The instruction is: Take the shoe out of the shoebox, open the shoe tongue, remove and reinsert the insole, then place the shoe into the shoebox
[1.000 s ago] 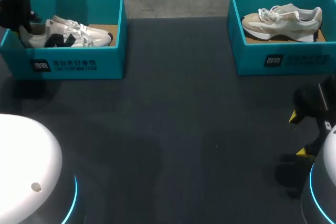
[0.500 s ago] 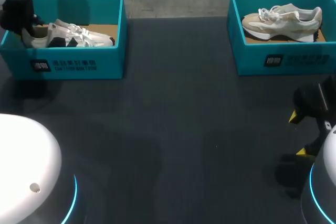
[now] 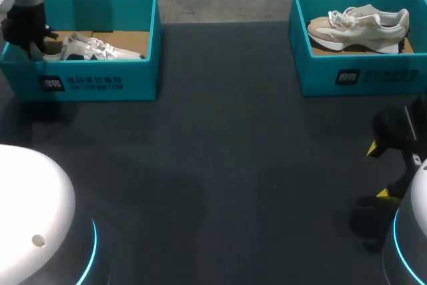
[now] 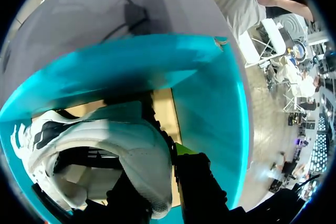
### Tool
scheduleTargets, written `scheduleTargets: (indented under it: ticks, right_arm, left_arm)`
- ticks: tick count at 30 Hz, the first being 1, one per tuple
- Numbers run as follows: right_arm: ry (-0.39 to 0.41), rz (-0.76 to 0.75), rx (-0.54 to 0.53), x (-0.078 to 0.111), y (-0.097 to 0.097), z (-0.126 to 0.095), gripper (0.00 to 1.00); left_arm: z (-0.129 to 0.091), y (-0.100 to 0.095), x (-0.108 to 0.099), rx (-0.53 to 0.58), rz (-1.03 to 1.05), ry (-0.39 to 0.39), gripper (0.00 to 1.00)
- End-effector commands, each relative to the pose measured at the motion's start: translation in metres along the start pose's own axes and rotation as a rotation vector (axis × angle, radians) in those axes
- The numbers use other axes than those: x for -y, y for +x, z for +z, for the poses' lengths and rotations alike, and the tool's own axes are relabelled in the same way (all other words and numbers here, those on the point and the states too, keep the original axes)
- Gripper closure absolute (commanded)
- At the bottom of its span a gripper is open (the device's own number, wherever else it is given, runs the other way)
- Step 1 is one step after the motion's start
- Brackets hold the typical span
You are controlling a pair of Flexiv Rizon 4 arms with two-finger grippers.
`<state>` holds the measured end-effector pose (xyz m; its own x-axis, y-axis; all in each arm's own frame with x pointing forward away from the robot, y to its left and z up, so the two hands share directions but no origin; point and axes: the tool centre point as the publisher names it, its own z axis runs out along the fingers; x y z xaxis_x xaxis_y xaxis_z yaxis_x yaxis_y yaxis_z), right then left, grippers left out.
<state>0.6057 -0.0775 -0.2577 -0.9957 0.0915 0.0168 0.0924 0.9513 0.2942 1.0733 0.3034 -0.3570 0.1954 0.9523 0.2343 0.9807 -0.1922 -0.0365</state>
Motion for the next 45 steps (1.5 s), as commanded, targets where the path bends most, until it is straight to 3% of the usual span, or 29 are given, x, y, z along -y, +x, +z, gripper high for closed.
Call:
scheduleTargets:
  ticks: [1, 33, 41, 42, 44, 45]
  right_arm:
    - [0.002, 0.001, 0.002, 0.0, 0.001, 0.0, 0.0]
    - [0.002, 0.001, 0.002, 0.0, 0.001, 0.0, 0.0]
    - [0.002, 0.001, 0.002, 0.0, 0.001, 0.0, 0.0]
    - [0.002, 0.001, 0.002, 0.0, 0.001, 0.0, 0.0]
    - [0.002, 0.001, 0.002, 0.0, 0.001, 0.0, 0.0]
    - [0.002, 0.001, 0.002, 0.0, 0.001, 0.0, 0.0]
  left_arm:
    - [0.003, -0.001, -0.006, 0.008, -0.003, 0.008, 1.0]
    - [0.026, -0.015, -0.004, 0.05, 0.026, 0.037, 1.0]
    - [0.021, -0.015, -0.003, 0.062, 0.029, 0.028, 1.0]
    - [0.02, -0.015, -0.003, 0.063, 0.029, 0.027, 0.93]
    - [0.018, -0.016, -0.003, 0.062, 0.028, 0.02, 0.69]
    - [0.016, -0.016, -0.003, 0.063, 0.028, 0.018, 0.65]
